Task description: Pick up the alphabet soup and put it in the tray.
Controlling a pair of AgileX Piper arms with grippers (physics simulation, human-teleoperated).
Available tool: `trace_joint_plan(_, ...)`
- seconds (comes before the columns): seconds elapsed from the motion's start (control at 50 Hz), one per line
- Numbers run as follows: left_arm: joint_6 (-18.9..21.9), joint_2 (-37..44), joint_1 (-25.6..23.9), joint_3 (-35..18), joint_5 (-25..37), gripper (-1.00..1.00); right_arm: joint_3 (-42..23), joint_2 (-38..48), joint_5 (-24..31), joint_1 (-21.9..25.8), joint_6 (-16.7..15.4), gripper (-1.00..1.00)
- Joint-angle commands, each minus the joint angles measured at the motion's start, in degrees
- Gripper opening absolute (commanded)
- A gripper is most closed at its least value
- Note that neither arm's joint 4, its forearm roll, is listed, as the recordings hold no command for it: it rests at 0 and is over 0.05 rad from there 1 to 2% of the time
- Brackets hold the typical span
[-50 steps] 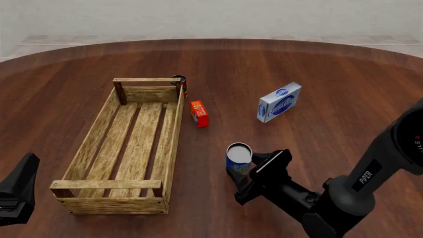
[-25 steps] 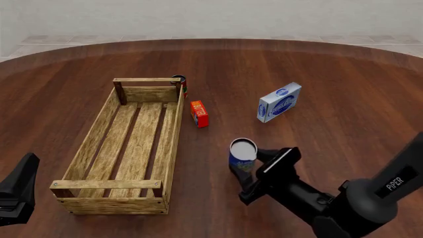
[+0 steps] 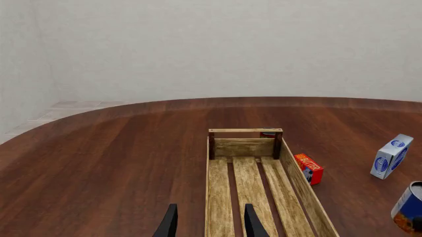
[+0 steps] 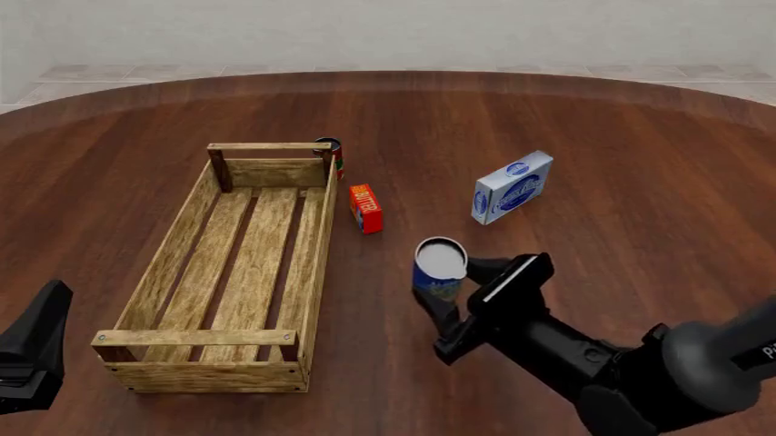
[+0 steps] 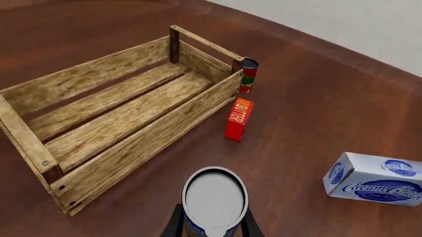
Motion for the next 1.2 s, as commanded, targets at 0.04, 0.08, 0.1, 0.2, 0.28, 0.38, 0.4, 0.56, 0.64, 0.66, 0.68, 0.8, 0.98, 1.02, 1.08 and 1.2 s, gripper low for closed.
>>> trace_joint_plan(0.04, 0.00, 0.00, 0.00, 0.00, 0.00, 1.00, -2.83, -4.49, 5.69, 1.73, 0.07, -1.00)
trace_joint_plan(0.08, 0.00, 0.00, 0.00, 0.00, 0.00, 1.00, -3.21, -5.38, 6.55, 2.11, -0.45, -1.00)
trace_joint_plan(0.1, 0.00, 0.00, 0.00, 0.00, 0.00, 1.00, -3.04, -5.90, 6.36, 2.23, -0.58, -1.00)
trace_joint_plan(0.2, 0.00, 0.00, 0.00, 0.00, 0.00, 1.00, -4.24, -7.09, 8.50, 3.01, -0.33, -1.00)
trace_joint_plan(0.28, 0.00, 0.00, 0.00, 0.00, 0.00, 1.00, -5.38, -8.67, 10.78, 3.92, 0.19, -1.00)
trace_joint_plan(0.38, 0.00, 0.00, 0.00, 0.00, 0.00, 1.00, -6.84, -10.26, 13.11, 4.62, -1.43, -1.00)
trace_joint_plan(0.4, 0.00, 0.00, 0.00, 0.00, 0.00, 1.00, -7.27, -11.14, 13.97, 4.49, -1.39, -1.00)
trace_joint_plan(0.56, 0.00, 0.00, 0.00, 0.00, 0.00, 1.00, -8.89, -13.59, 16.70, 4.52, -2.53, -1.00)
trace_joint_plan(0.64, 0.00, 0.00, 0.00, 0.00, 0.00, 1.00, -9.73, -14.40, 17.75, 4.25, -2.89, -1.00)
trace_joint_plan(0.66, 0.00, 0.00, 0.00, 0.00, 0.00, 1.00, -9.93, -14.67, 18.06, 4.34, -2.99, -1.00)
trace_joint_plan(0.68, 0.00, 0.00, 0.00, 0.00, 0.00, 1.00, -10.01, -15.22, 18.26, 4.29, -3.40, -1.00)
trace_joint_plan(0.8, 0.00, 0.00, 0.00, 0.00, 0.00, 1.00, -11.77, -17.86, 21.22, 4.31, -3.89, -1.00)
trace_joint_plan(0.98, 0.00, 0.00, 0.00, 0.00, 0.00, 1.00, -15.08, -18.53, 24.30, 5.88, -5.62, -1.00)
trace_joint_plan(1.02, 0.00, 0.00, 0.00, 0.00, 0.00, 1.00, -15.81, -18.99, 24.94, 6.17, -6.13, -1.00)
trace_joint_plan(1.08, 0.00, 0.00, 0.00, 0.00, 0.00, 1.00, -16.74, -18.68, 25.44, 7.12, -6.45, -1.00)
trace_joint_plan(1.2, 0.00, 0.00, 0.00, 0.00, 0.00, 1.00, -18.82, -17.88, 26.41, 8.03, -6.88, -1.00)
